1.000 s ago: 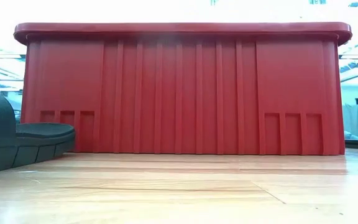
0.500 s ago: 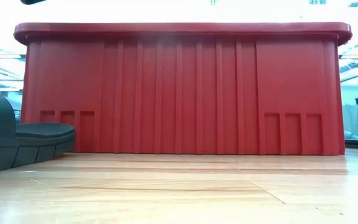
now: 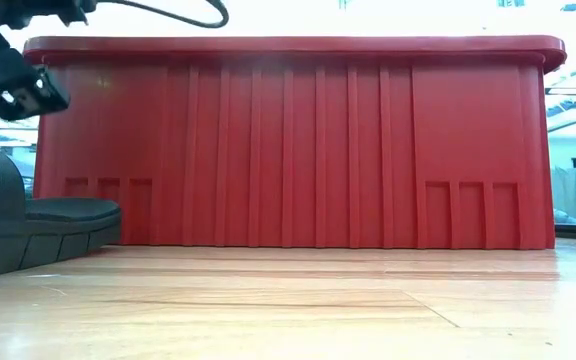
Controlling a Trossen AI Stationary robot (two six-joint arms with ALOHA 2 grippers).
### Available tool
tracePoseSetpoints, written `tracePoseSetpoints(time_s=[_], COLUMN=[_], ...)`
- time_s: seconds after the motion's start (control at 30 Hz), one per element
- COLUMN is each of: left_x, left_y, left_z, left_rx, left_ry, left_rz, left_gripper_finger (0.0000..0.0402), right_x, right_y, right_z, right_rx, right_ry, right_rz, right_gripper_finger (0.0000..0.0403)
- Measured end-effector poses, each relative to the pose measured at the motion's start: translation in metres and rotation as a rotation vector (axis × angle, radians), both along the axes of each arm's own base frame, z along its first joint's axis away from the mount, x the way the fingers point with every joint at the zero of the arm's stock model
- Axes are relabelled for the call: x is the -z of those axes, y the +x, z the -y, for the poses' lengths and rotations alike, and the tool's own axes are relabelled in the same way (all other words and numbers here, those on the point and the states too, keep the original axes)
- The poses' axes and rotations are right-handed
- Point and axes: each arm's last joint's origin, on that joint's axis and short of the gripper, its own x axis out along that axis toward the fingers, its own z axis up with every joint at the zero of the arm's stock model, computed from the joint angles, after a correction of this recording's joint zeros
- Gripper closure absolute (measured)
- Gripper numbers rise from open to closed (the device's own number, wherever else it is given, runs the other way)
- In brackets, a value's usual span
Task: Pick and place slides into bin
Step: Put the black slide into the red bin
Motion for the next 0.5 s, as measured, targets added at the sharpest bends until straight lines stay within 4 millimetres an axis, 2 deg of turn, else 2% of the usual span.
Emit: tracePoseSetpoints(time_s=[0.17, 0.5], left_x=[0.015, 0.043], left_y=[0.001, -0.011], left_z=[0.001, -0.006], left_rx=[-0.034, -0.089], left_ry=[-0.108, -0.087], left_rz=[0.06, 0.007], left_gripper_finger=[0.0192, 0.0192], right_x=[0.002, 0.003], right_y=[0.001, 0.001], right_z=[0.001, 0.001], right_rx=[0.029, 0.028], right_ry=[0.004, 0.005], right_rz=[-0.022, -0.037], right_gripper_finger=[0.0193, 0.0193])
